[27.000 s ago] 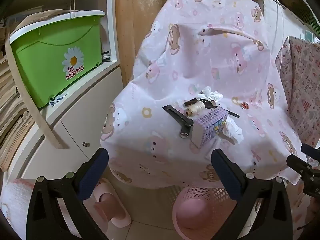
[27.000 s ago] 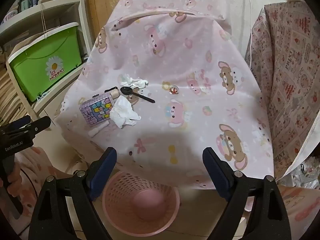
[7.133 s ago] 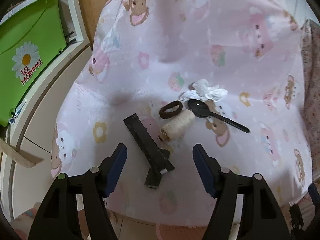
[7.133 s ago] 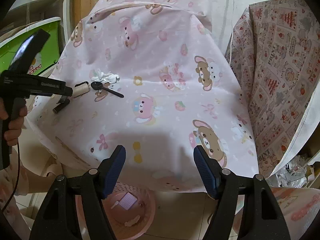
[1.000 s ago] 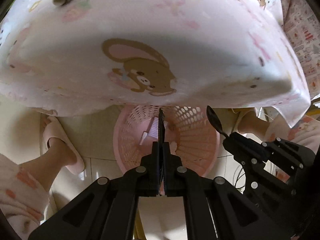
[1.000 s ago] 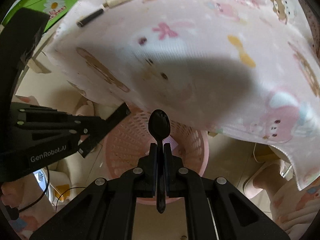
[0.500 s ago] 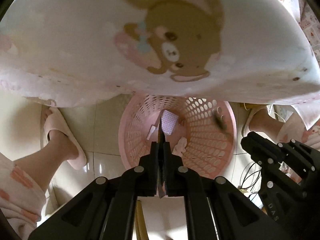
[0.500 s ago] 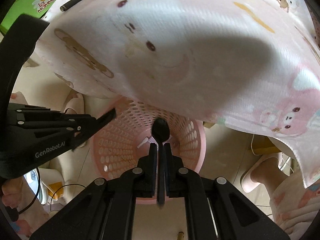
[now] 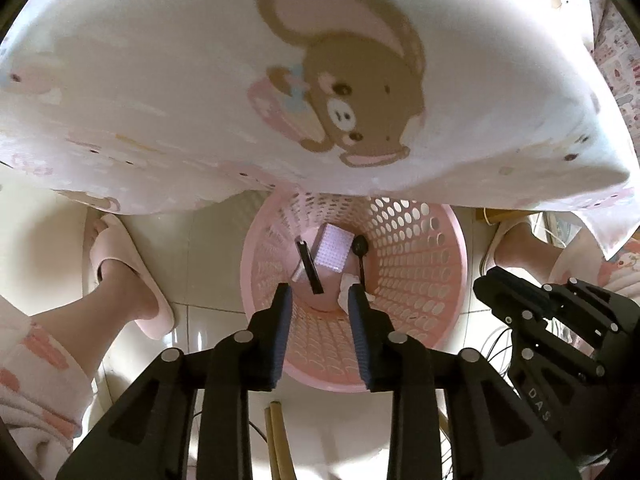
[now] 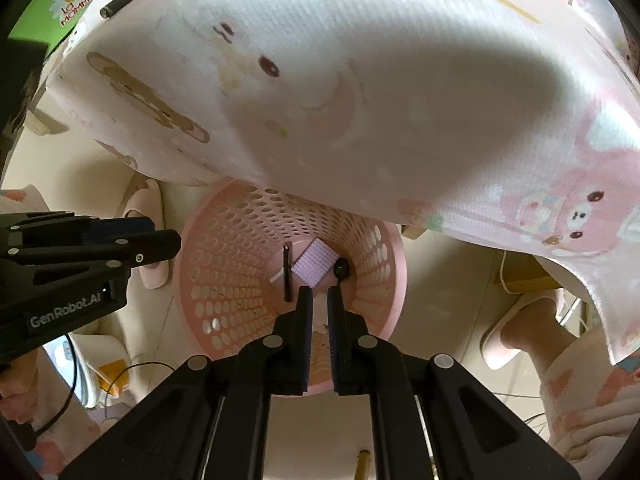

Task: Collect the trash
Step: 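Open both grippers to drop the clip and spoon into the basket, then raise both grippers back up toward the table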

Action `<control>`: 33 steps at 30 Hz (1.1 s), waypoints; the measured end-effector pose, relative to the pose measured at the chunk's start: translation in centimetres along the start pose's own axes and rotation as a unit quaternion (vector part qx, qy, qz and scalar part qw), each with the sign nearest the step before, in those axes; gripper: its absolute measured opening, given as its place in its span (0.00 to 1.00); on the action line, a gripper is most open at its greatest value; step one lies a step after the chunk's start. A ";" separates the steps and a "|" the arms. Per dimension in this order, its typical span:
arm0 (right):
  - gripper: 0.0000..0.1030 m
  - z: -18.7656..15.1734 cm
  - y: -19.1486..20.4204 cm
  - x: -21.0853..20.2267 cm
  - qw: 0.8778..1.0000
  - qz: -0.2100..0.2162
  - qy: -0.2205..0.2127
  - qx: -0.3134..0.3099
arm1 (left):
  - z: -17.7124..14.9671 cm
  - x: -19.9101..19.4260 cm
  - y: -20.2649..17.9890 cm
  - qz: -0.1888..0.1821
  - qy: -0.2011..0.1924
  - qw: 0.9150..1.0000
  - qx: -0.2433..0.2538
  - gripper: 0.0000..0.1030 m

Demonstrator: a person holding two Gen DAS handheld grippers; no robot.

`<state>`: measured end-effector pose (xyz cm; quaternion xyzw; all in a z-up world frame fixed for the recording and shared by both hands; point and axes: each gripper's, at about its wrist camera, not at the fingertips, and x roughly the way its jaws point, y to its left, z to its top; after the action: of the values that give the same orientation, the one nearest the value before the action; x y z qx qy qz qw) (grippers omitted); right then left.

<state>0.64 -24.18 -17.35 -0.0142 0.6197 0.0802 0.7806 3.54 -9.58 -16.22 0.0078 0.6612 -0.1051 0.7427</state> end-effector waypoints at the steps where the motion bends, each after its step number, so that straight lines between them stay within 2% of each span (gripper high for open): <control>1: 0.17 0.1 -0.1 -0.1 1.000 0.003 -0.002 0.004 | -0.1 -0.4 0.1 0.002 -0.007 1.000 0.001 0.29; 5: 0.40 0.1 -0.3 -1.3 1.000 -0.002 -0.023 0.007 | -0.5 -2.3 0.5 0.010 -0.039 0.999 0.003 0.33; 7: 0.47 -0.1 -0.2 -2.1 0.999 -0.001 -0.036 0.007 | -0.7 -3.4 0.5 0.014 -0.058 0.998 0.005 0.36; 13: 0.50 -0.4 -0.1 -4.7 0.998 0.002 -0.066 0.011 | -1.5 -6.7 0.1 0.027 -0.112 0.993 0.025 0.43; 17: 0.56 -0.6 -0.2 -6.9 0.995 0.000 -0.097 0.015 | -2.1 -9.0 -0.4 0.031 -0.148 0.988 0.035 0.48; 22: 0.59 -0.5 -0.2 -9.2 0.990 -0.012 -0.138 0.021 | -2.7 -12.0 -0.2 0.029 -0.191 0.980 0.035 0.54; 30: 0.61 -0.8 0.3 -12.2 0.975 -0.062 -0.214 0.001 | -2.4 -14.6 0.8 0.033 -0.226 0.973 0.023 0.56; 33: 0.66 -1.2 0.5 -13.2 0.968 -0.071 -0.241 -0.011 | -2.1 -15.3 1.0 0.038 -0.234 0.971 0.020 0.56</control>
<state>-3.48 -25.25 -4.84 -0.0473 0.4102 0.0327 0.9102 0.06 -6.01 -1.54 0.0231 0.4660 -0.0886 0.8801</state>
